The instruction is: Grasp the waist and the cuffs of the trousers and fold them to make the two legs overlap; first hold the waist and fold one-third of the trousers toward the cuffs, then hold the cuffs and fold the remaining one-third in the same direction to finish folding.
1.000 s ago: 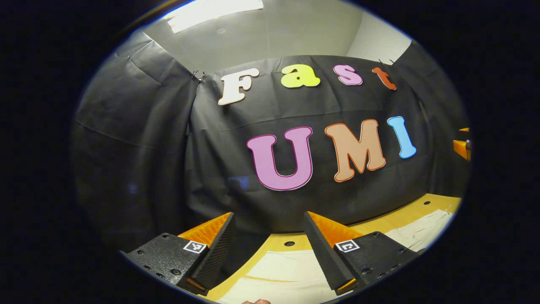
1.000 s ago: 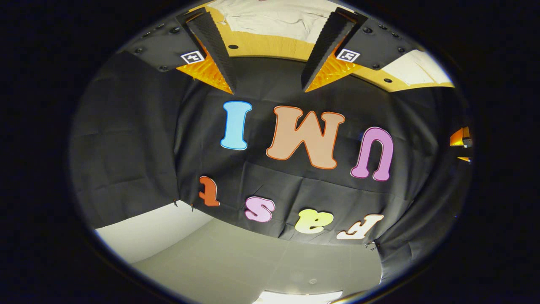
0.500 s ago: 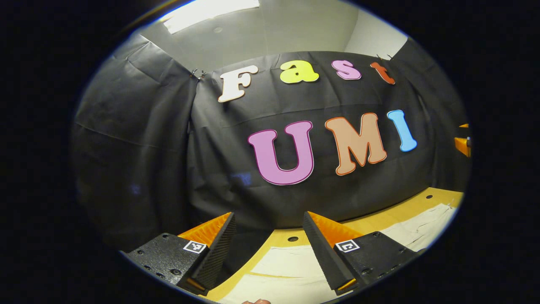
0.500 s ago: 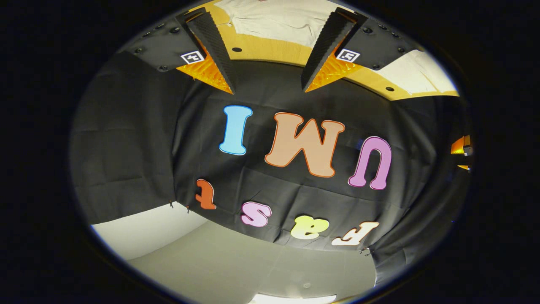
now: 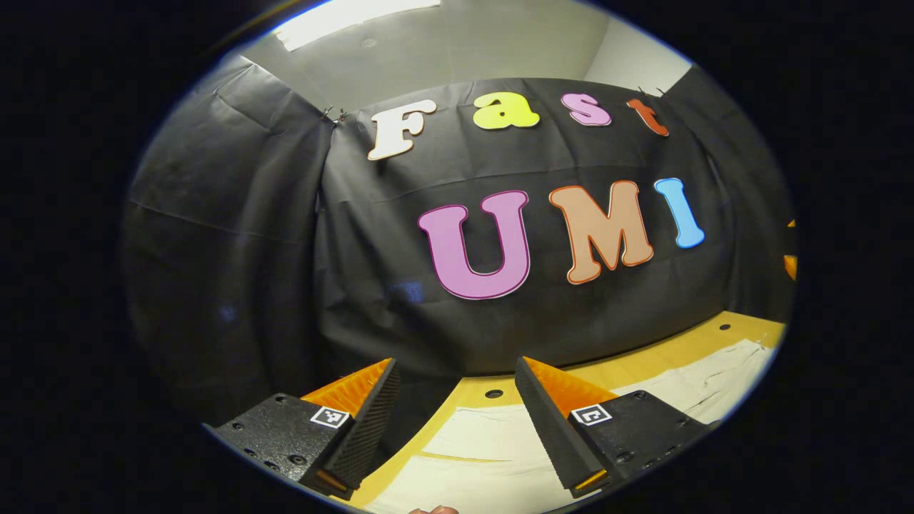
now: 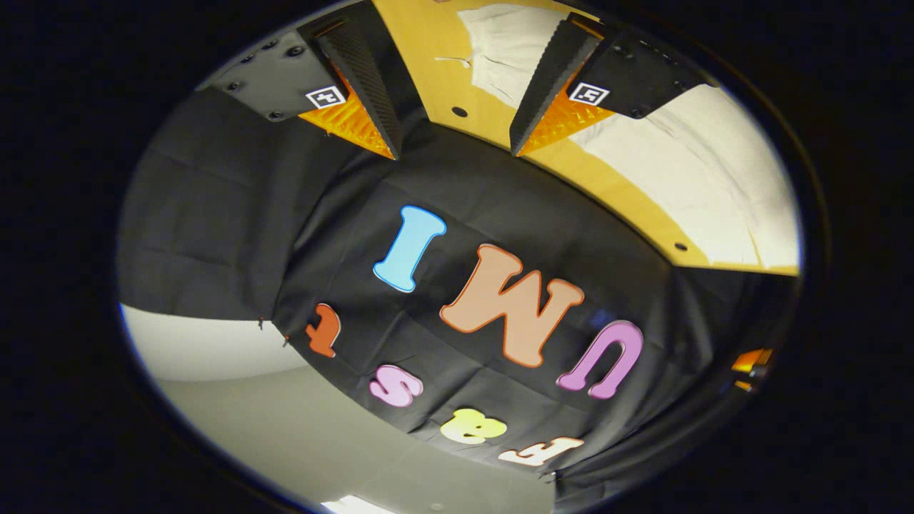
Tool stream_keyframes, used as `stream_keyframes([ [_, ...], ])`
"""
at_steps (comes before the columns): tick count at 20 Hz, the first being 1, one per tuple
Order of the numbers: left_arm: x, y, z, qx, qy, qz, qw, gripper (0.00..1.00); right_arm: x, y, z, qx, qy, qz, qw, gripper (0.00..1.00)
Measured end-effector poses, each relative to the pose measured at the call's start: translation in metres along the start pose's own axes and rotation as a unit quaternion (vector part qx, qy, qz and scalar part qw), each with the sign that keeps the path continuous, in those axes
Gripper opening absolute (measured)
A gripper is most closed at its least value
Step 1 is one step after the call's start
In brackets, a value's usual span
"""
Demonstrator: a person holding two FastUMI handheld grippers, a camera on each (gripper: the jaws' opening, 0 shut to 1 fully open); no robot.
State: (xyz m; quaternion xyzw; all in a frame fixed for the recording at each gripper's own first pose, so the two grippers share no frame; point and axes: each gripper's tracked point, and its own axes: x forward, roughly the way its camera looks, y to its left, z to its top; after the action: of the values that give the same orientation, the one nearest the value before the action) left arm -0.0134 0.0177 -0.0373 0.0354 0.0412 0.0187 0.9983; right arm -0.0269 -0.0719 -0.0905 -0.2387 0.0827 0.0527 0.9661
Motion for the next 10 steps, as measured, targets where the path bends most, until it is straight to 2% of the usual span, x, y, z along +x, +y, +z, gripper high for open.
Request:
stream_keyframes([
  [2,-0.002,0.005,-0.005,0.013,0.005,0.002,1.000,0.96,-0.011,0.008,-0.030,-0.078,0.013,0.029,0.996,0.98],
  [4,-0.003,0.006,-0.010,0.012,0.012,0.005,1.000,0.96,-0.022,0.025,-0.055,-0.141,0.022,0.069,0.987,0.97],
  [6,-0.006,0.006,-0.016,0.012,0.018,0.006,1.000,0.96,-0.036,0.048,-0.086,-0.210,0.029,0.123,0.970,0.97],
  [7,-0.006,0.007,-0.018,0.015,0.021,0.006,1.000,0.96,-0.045,0.056,-0.104,-0.230,0.037,0.148,0.961,1.00],
  [10,-0.008,0.007,-0.022,0.029,0.025,0.006,0.999,0.96,-0.058,0.075,-0.153,-0.273,0.069,0.209,0.936,0.97],
])
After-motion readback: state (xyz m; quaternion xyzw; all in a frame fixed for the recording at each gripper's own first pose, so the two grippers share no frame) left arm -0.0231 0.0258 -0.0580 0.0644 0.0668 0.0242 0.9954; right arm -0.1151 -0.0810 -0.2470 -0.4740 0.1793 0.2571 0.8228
